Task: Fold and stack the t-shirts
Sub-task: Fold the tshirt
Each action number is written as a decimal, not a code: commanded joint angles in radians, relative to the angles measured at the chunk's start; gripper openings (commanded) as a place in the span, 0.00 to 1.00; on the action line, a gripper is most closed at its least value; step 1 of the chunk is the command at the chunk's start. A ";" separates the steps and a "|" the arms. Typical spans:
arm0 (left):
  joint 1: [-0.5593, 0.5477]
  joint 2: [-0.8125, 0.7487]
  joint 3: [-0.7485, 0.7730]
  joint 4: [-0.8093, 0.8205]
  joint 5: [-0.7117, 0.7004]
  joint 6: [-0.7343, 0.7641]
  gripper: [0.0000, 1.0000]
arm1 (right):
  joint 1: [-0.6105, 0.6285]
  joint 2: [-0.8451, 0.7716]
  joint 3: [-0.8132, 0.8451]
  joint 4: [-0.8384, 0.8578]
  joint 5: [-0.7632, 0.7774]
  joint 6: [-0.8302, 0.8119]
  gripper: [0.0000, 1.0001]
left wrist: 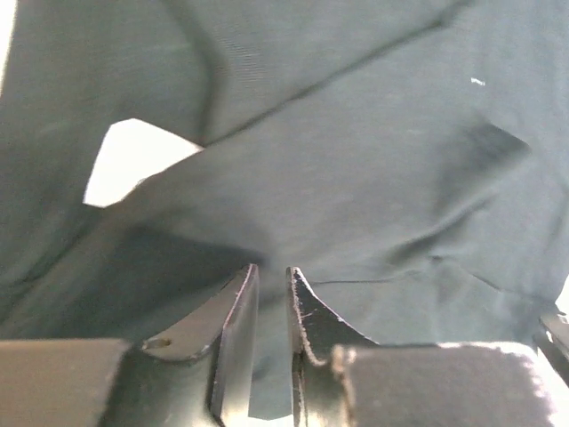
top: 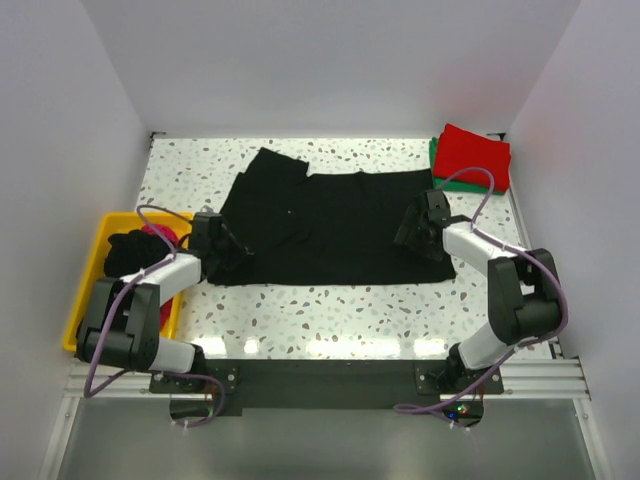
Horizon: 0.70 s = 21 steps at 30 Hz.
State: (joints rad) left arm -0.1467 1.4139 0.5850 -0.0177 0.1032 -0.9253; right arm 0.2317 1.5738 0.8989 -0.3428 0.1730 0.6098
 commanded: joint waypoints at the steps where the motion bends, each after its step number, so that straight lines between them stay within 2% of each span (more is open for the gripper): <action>1: -0.004 -0.052 -0.033 -0.040 -0.140 -0.049 0.22 | -0.005 0.026 -0.041 0.060 0.017 0.068 0.77; 7: -0.004 -0.069 -0.047 -0.183 -0.275 -0.076 0.20 | -0.020 0.042 -0.155 0.088 -0.020 0.162 0.78; 13: -0.004 -0.184 -0.099 -0.292 -0.342 -0.125 0.21 | -0.022 -0.118 -0.293 0.032 -0.046 0.234 0.78; 21: -0.004 -0.312 -0.157 -0.378 -0.329 -0.142 0.23 | -0.022 -0.311 -0.425 -0.106 -0.093 0.281 0.79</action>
State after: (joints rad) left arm -0.1490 1.1446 0.4545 -0.3332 -0.1959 -1.0416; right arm 0.2115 1.2808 0.5568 -0.2249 0.1184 0.8417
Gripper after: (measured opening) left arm 0.225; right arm 0.786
